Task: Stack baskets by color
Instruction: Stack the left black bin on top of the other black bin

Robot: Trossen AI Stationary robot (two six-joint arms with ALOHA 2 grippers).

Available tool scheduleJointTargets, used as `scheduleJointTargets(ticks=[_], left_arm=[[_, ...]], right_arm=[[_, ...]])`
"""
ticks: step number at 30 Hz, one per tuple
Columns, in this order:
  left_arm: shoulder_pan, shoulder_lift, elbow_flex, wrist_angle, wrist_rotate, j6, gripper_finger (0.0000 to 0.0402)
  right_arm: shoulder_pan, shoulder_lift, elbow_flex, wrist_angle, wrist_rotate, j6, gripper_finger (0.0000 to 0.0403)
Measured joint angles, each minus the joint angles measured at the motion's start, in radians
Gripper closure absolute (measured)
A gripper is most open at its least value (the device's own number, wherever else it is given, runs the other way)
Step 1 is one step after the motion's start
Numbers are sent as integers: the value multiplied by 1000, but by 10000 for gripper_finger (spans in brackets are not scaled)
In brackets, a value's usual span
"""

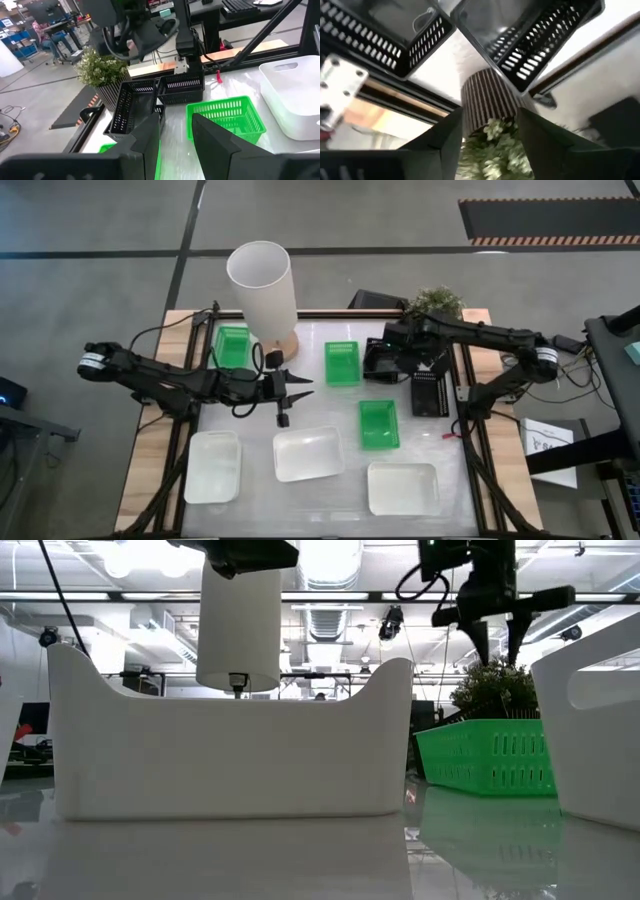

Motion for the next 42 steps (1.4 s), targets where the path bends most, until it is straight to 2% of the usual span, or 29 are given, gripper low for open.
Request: scheduleJointTargets(ticks=[6,20,32,42], left_arm=[[-1,0,-2,0,0,0,302],[0,0,-3,0,0,0,302],[0,1,-3,0,1,-1,302],[0,1,-3,0,1,-1,302]], right_arm=[[0,69,-12,16,0,-94,209],[0,204,-15,22,0,-103,246],[0,217,-23,26,-1,-124,290],[0,215,-26,28,-1,-121,344]])
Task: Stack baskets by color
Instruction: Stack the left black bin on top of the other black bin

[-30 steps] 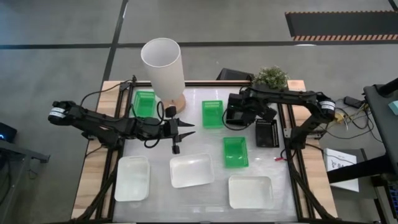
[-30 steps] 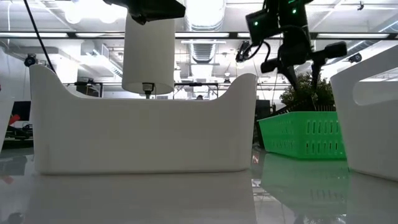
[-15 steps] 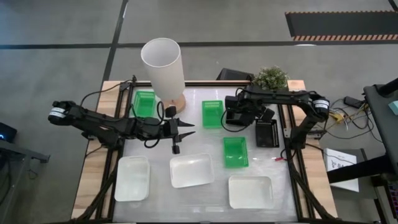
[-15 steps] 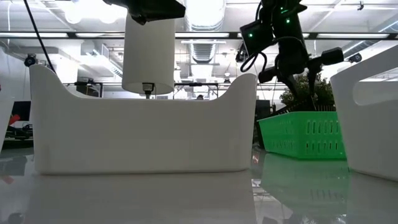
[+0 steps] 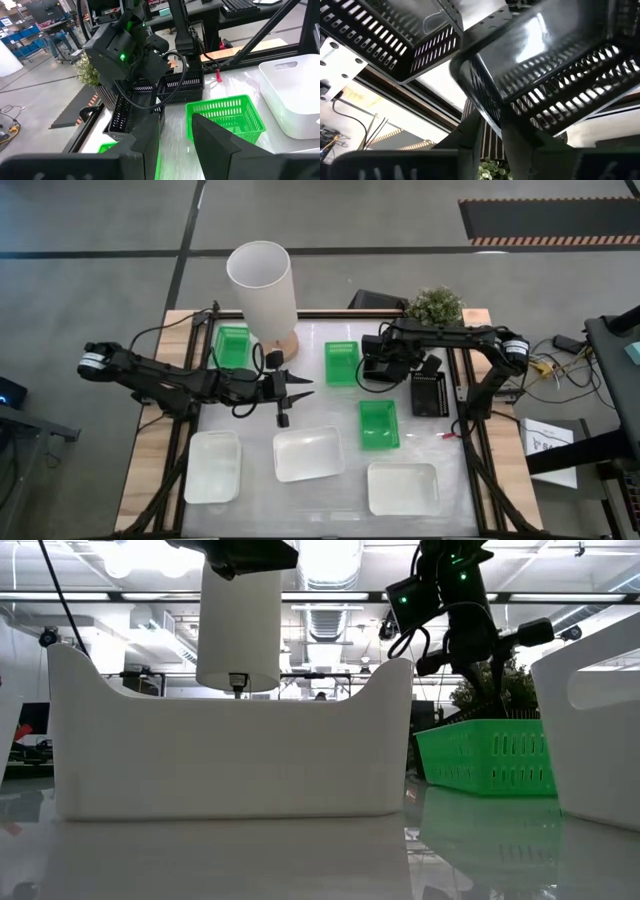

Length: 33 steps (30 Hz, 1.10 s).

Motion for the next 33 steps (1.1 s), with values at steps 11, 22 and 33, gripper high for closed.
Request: scheduleJointTargets(ticks=[11,22,33], left_arm=[[0,0,0,0,0,-2,302],[0,0,0,2,0,-3,302],[1,1,0,54,-75,59,302]], right_arm=[[0,0,0,2,2,-16,389],[1,-68,2,-3,61,21,393],[78,-118,75,4,64,676,393]])
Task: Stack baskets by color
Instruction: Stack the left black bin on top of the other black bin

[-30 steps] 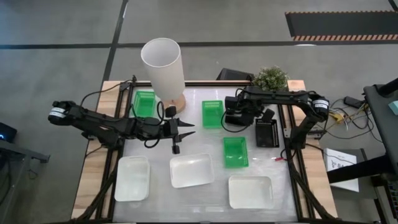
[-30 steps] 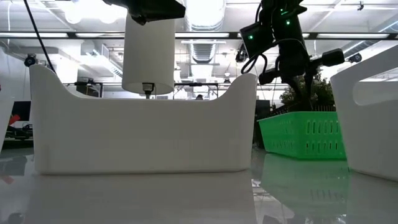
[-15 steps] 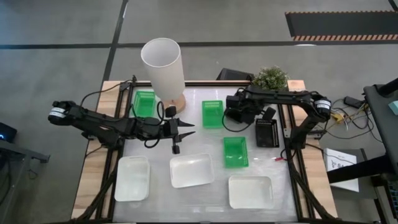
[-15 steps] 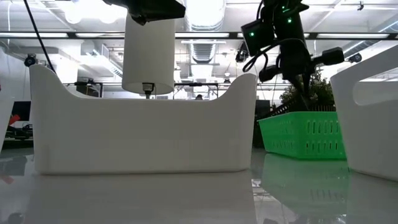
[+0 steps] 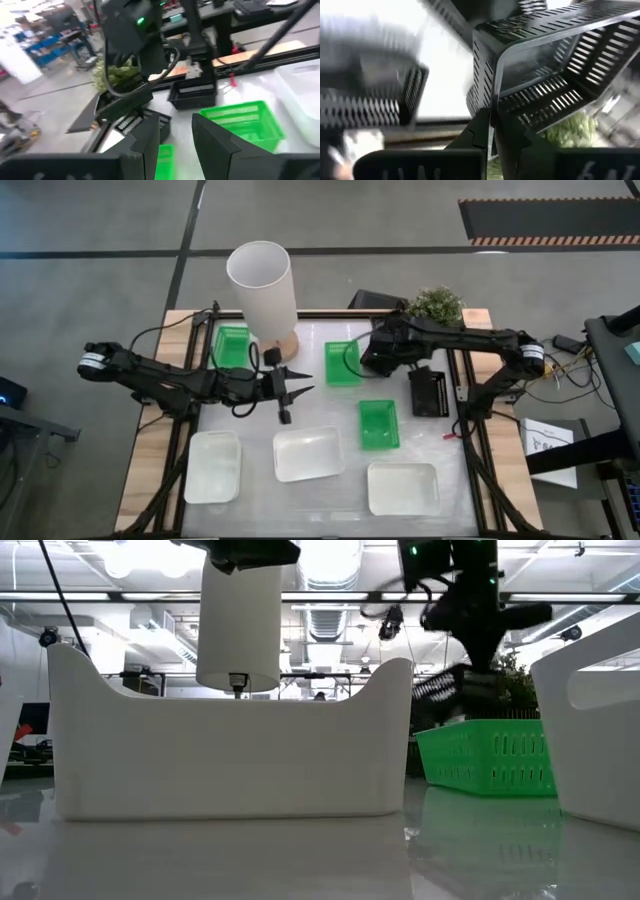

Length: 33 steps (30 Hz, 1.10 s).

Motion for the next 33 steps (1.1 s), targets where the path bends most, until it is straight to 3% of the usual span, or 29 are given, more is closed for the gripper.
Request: scheduleJointTargets(ticks=[9,13,20,23,33], left_arm=[[1,0,0,7,-176,96,302],[0,0,-1,0,-188,97,302],[-3,0,-35,-8,-188,97,302],[-3,-1,-41,-8,-188,97,302],[-7,-8,-43,-60,-188,98,302]], right_arm=[[34,113,223,2,-74,760,394],[46,178,303,-3,-163,936,394],[47,359,450,-108,-209,1031,394],[47,434,506,-114,-285,1015,394],[52,517,586,-112,-300,1000,394]])
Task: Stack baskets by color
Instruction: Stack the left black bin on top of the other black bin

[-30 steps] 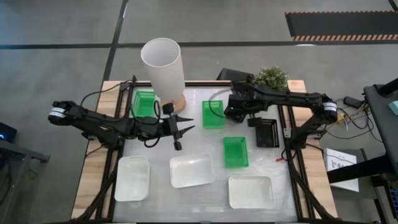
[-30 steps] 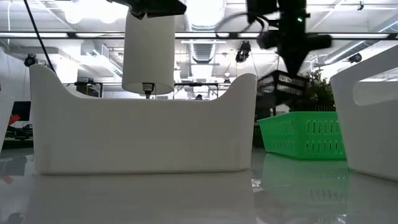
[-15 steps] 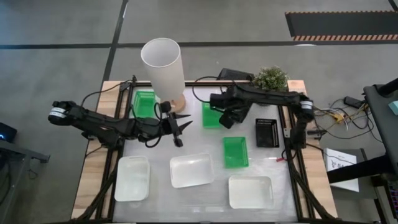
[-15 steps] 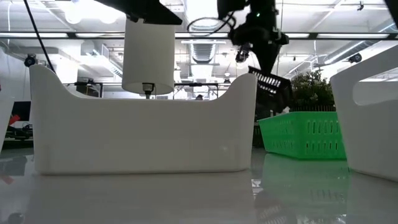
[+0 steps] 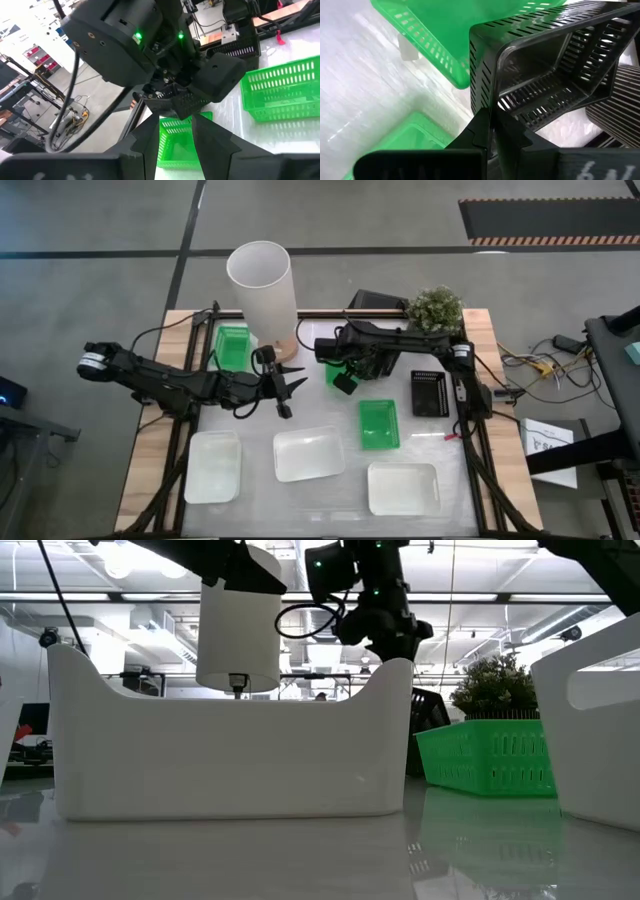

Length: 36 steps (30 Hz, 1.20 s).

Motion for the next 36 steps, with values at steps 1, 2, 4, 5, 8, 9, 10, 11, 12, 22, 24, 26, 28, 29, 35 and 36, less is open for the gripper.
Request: scheduleJointTargets(ticks=[1,2,4,5,8,9,10,11,12,22,24,26,28,29,35,36], left_arm=[[0,-1,0,0,0,0,302],[0,-3,0,-1,0,0,302],[0,-7,1,1,0,0,302],[0,-8,1,1,0,0,302],[0,-8,1,3,0,0,302],[0,-9,1,3,0,0,302],[0,-9,1,4,0,0,302],[0,-10,1,4,0,0,302],[0,-10,1,4,0,-1,302],[-1,-10,1,3,1,-26,302],[-1,-10,1,3,1,-27,302],[-1,-10,1,3,1,-27,302],[-1,-10,1,3,1,-27,302],[-1,-10,1,3,1,-27,302],[-1,-10,1,3,1,-27,302],[-1,-10,1,3,1,-27,302]], right_arm=[[0,-4,-1,-1,0,-5,394],[0,-9,-3,0,0,-6,394],[-1,-23,-3,-2,1,-7,394],[-1,-32,-4,-2,2,-7,394],[-1,-49,-5,-1,30,-28,394],[-1,-52,-6,-1,41,-38,394],[-1,-58,-9,0,50,-52,394],[-2,-63,-13,1,54,-71,394],[-4,-69,-20,1,54,-91,394],[-46,-102,-176,-2,107,-129,394],[-49,-102,-199,-1,118,-146,394],[-49,-102,-218,0,127,-148,394],[-49,-102,-233,0,132,-155,394],[-49,-102,-238,-1,133,-161,392],[-49,-102,-248,7,136,-164,362],[-49,-102,-249,9,142,-164,355]])
